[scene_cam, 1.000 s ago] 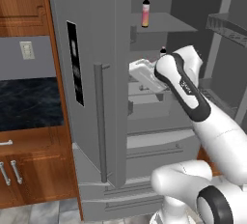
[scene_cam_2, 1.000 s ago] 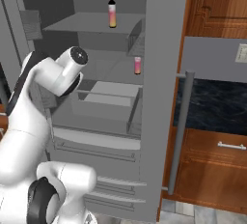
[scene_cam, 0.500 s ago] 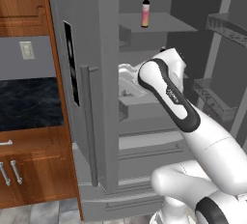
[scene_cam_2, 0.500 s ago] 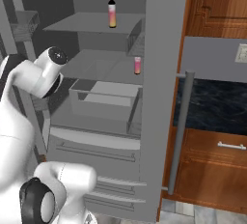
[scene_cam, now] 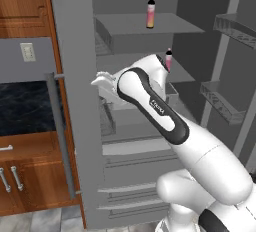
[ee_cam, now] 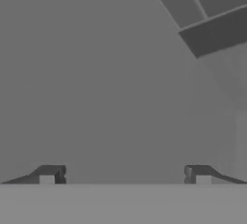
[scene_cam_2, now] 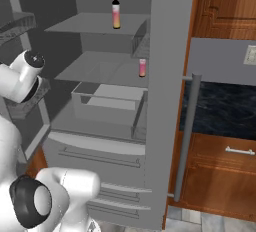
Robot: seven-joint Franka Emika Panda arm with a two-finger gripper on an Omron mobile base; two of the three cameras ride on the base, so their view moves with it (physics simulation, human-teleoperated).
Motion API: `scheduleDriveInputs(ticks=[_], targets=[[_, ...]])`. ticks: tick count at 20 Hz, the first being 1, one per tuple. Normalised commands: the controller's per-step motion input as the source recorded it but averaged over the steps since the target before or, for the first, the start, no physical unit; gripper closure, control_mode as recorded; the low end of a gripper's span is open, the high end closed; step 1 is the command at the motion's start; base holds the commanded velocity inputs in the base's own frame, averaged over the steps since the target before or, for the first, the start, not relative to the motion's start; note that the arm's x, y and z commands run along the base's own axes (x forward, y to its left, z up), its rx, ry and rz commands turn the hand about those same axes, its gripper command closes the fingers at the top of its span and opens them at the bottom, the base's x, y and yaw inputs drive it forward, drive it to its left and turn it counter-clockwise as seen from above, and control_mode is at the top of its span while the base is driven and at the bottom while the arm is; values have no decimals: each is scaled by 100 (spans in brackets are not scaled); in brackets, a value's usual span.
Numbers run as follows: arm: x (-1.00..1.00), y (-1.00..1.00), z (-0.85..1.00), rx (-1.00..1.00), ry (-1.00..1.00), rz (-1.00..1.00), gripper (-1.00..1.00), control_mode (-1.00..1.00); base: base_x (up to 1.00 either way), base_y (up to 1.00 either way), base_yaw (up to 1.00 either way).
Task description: Open the fridge, grab two sodas, and place both sodas inside the bowl with ice on the dining counter.
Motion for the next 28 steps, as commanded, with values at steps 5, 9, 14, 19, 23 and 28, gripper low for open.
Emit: scheduleDriveInputs(ticks=[5,9,14,19,23,28], targets=[[-10,91,0,0,0,1,-100,-100,0,0,0],[-35,34,0,0,-7,0,-100,-100,0,0,0],[-45,-35,0,-2,-21,0,-100,-100,0,0,0],[-23,-67,8,-6,-20,-1,-100,-100,0,0,0],[-14,-68,16,-12,-18,-8,-100,-100,0,0,0],[-32,-71,5,-23,-18,-14,-100,-100,0,0,0]])
